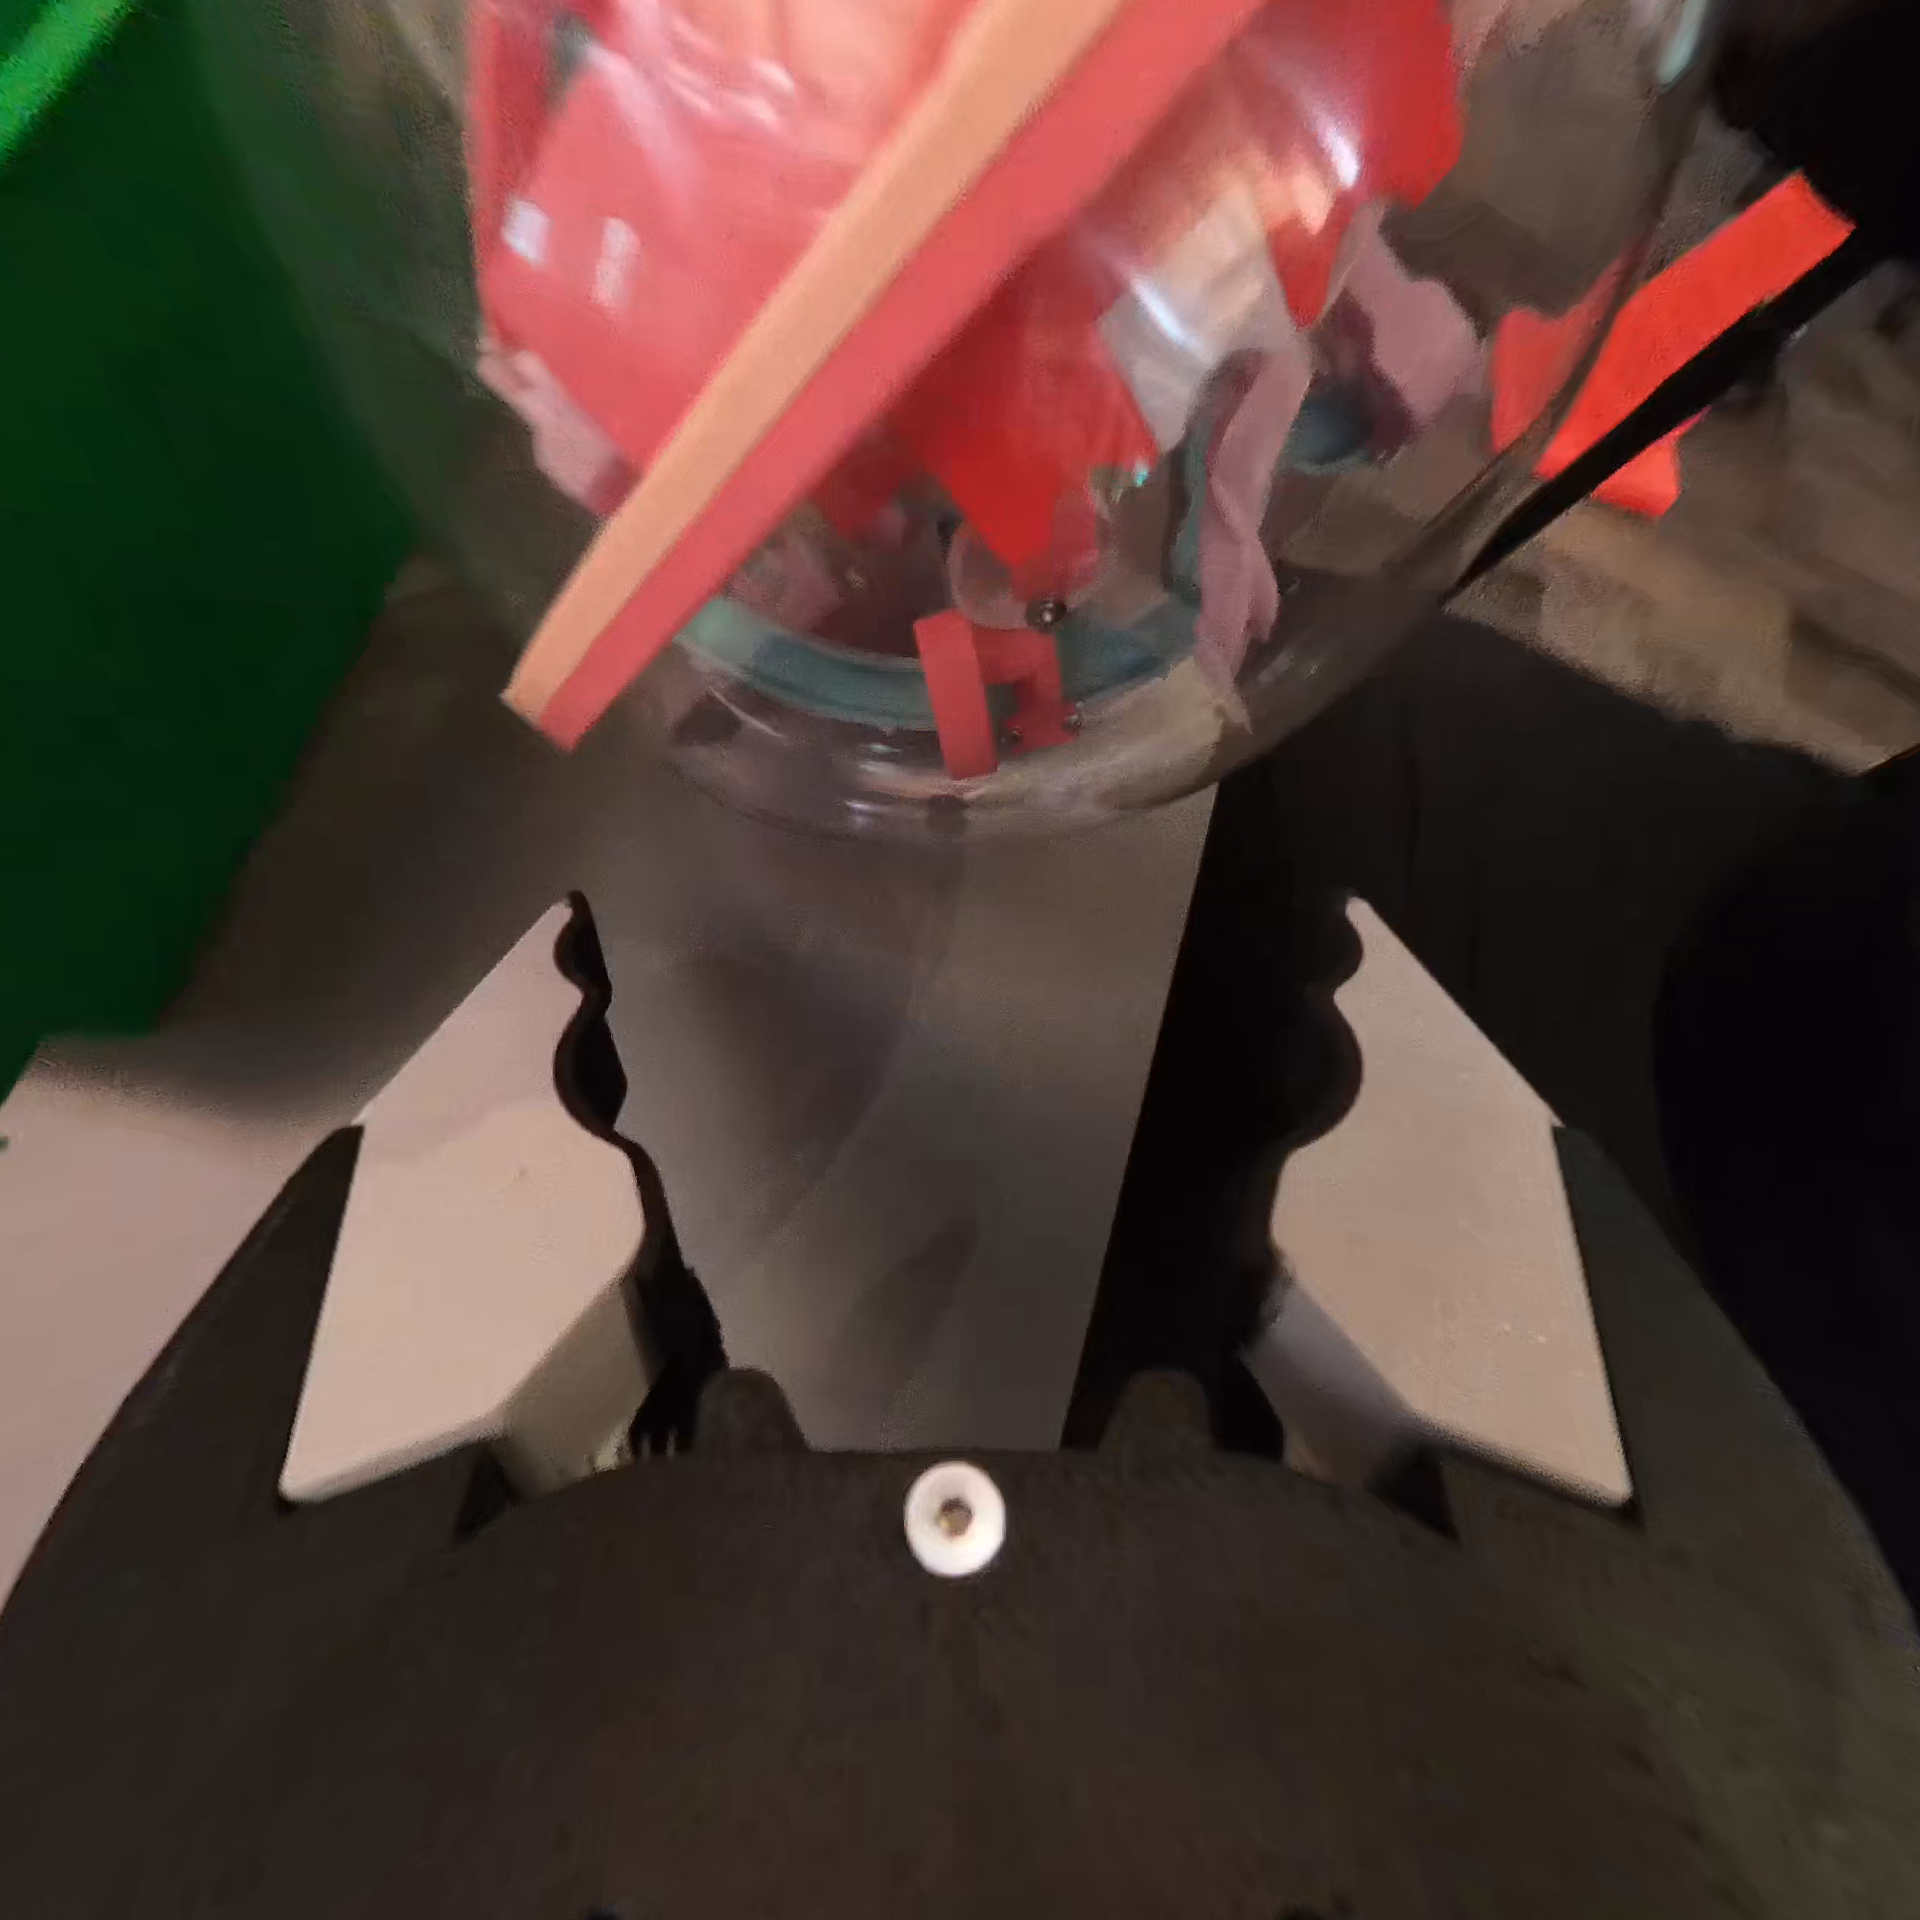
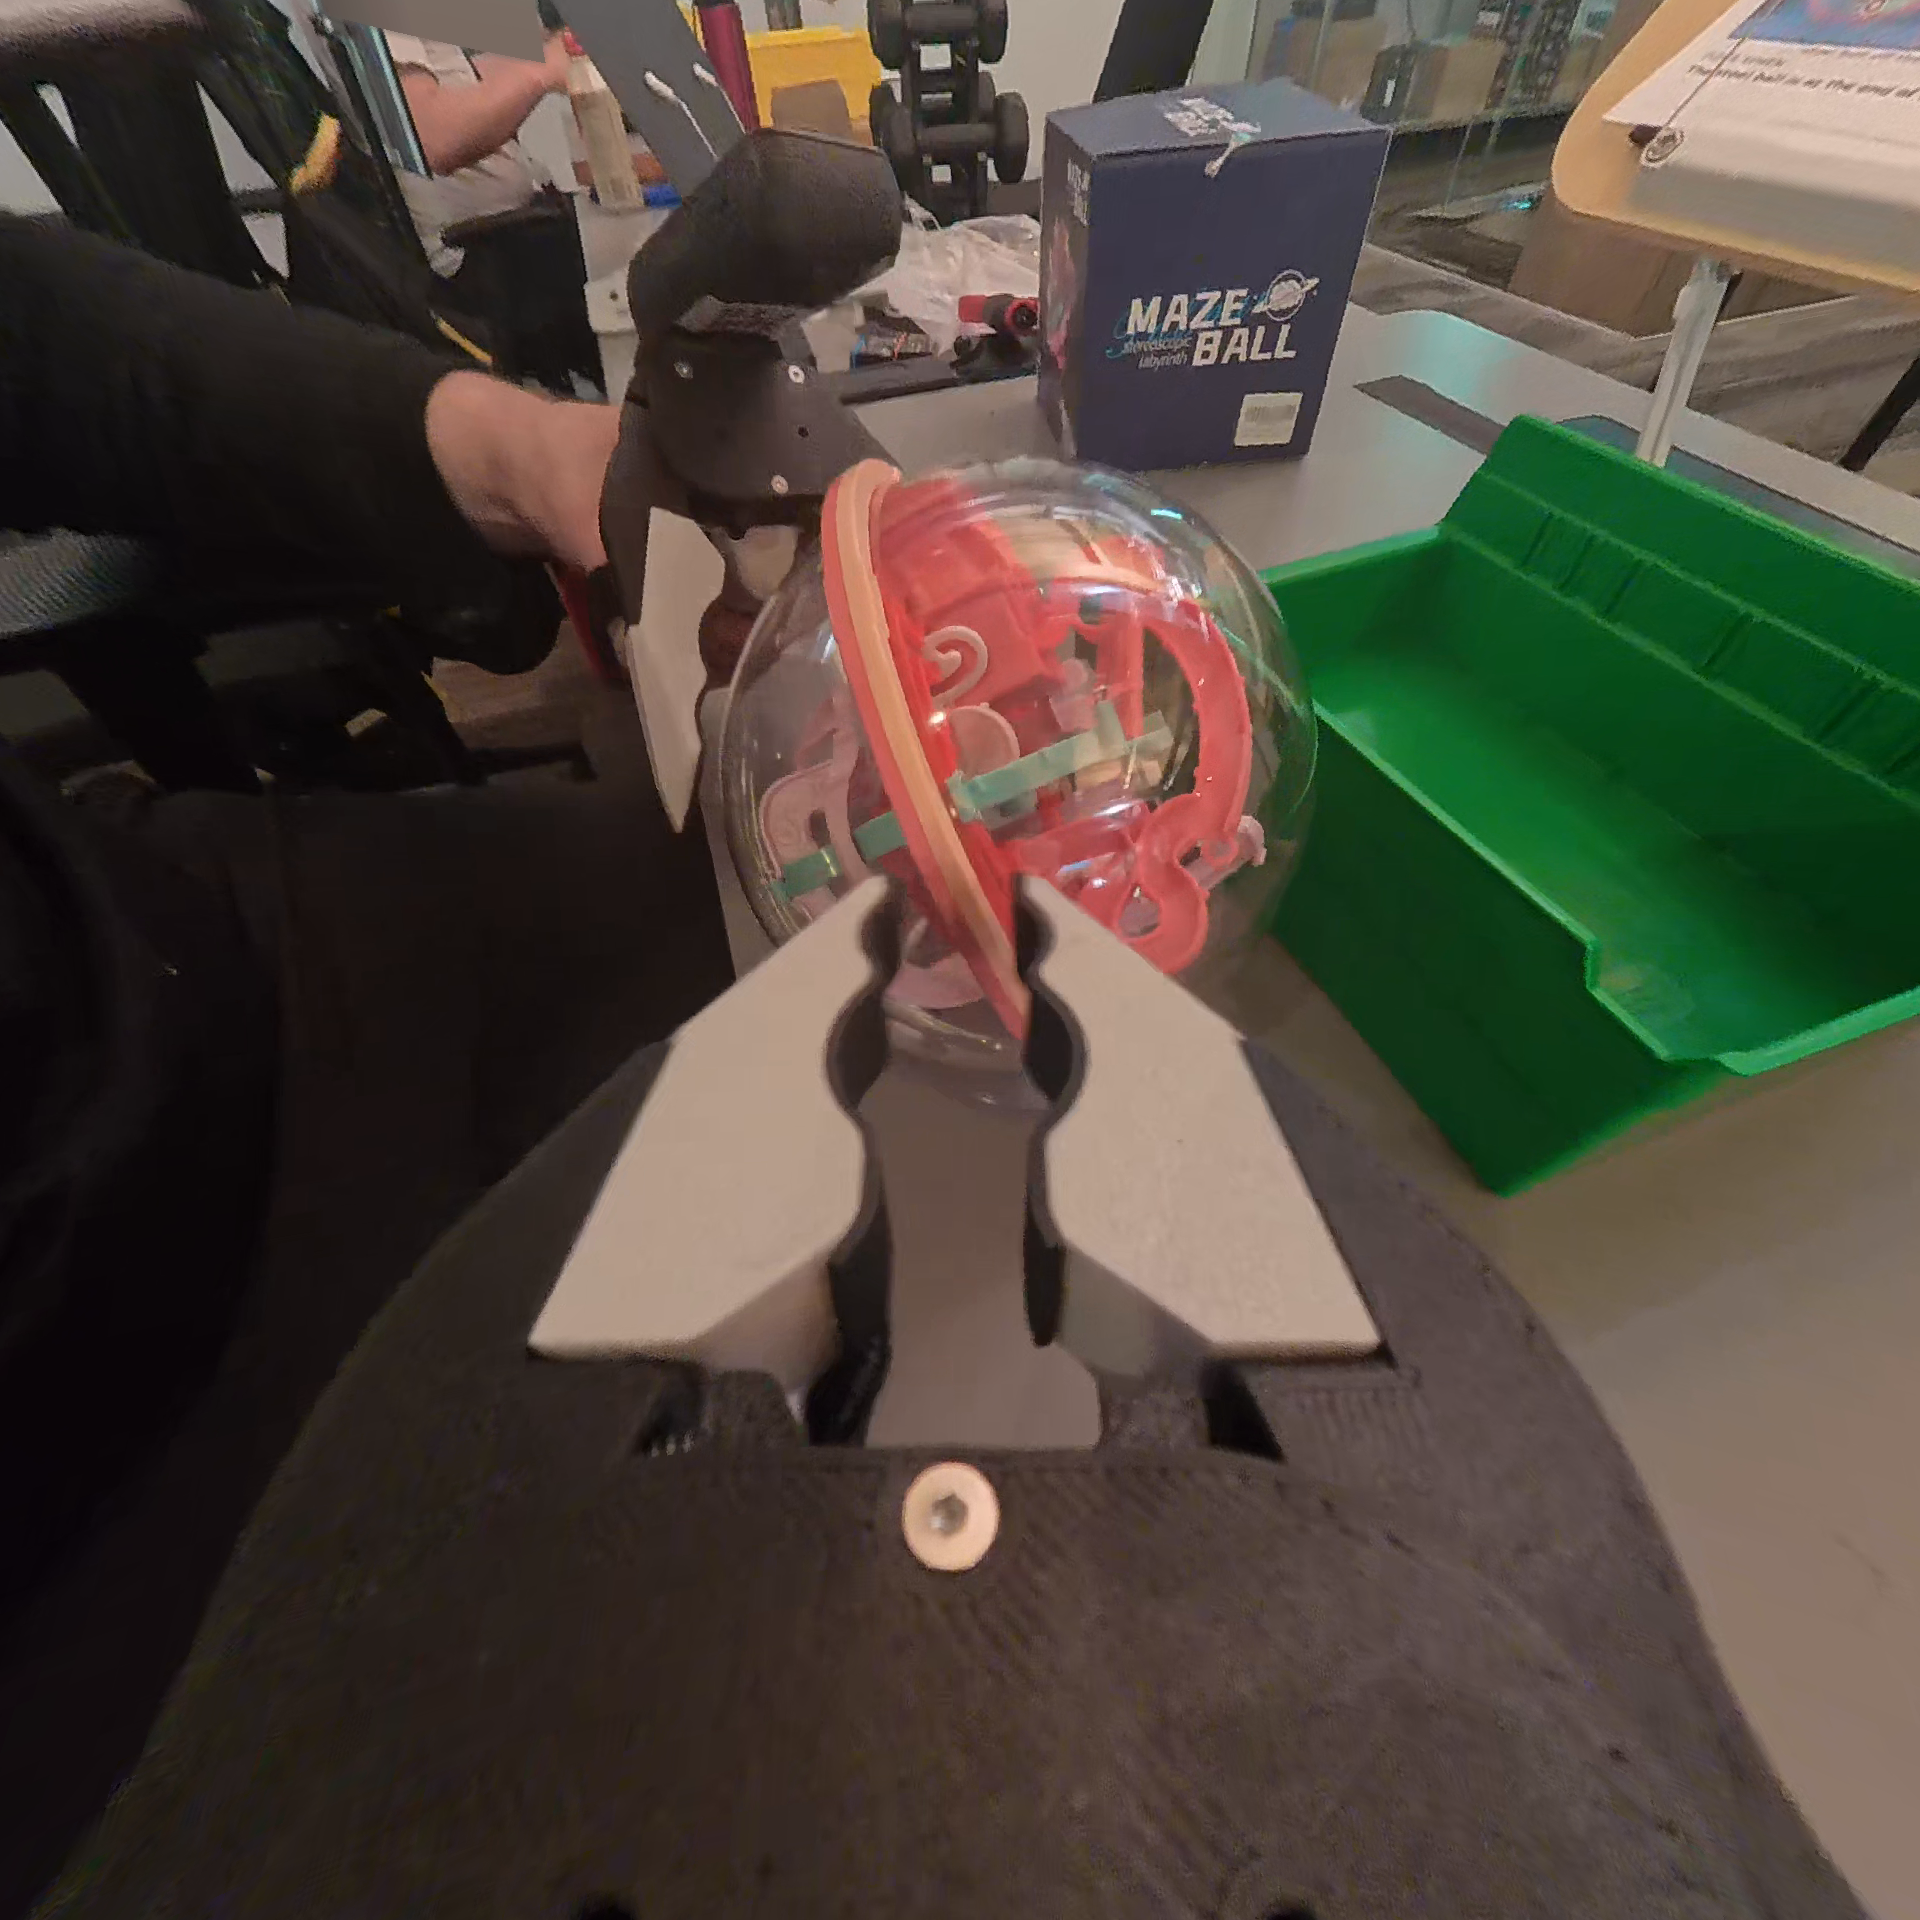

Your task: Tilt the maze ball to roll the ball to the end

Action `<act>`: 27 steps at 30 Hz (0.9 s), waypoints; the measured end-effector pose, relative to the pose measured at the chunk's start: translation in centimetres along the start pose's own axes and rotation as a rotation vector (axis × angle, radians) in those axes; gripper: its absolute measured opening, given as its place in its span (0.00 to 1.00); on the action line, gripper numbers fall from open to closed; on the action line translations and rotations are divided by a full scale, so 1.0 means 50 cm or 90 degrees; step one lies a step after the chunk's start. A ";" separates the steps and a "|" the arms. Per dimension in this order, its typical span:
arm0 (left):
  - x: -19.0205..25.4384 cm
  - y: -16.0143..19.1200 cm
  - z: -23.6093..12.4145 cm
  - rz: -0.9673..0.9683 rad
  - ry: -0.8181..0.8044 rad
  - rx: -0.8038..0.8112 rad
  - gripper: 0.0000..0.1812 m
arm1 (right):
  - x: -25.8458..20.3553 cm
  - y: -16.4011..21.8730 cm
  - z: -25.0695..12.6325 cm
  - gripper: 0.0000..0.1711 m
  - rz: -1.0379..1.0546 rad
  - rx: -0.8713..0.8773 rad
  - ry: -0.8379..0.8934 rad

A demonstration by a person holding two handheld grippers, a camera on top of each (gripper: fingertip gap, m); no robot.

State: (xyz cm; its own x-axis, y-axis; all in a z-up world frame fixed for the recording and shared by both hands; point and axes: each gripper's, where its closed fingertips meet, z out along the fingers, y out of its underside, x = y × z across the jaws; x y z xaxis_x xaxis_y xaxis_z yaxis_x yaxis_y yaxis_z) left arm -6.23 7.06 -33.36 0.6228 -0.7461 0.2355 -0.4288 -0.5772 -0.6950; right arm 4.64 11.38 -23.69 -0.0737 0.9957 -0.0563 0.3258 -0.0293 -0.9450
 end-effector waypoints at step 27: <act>0.067 -0.444 -0.217 0.337 -0.159 0.210 0.87 | 0.005 -0.383 -0.086 0.79 -0.438 0.075 0.159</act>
State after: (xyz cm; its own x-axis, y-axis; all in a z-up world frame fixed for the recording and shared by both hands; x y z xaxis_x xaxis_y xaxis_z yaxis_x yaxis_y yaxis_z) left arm -1.70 13.77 -9.76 0.5330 -0.7785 -0.3315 -0.5202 0.0076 -0.8540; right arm 2.42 12.59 -4.21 -0.0035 0.7820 0.6232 0.1795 0.6136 -0.7690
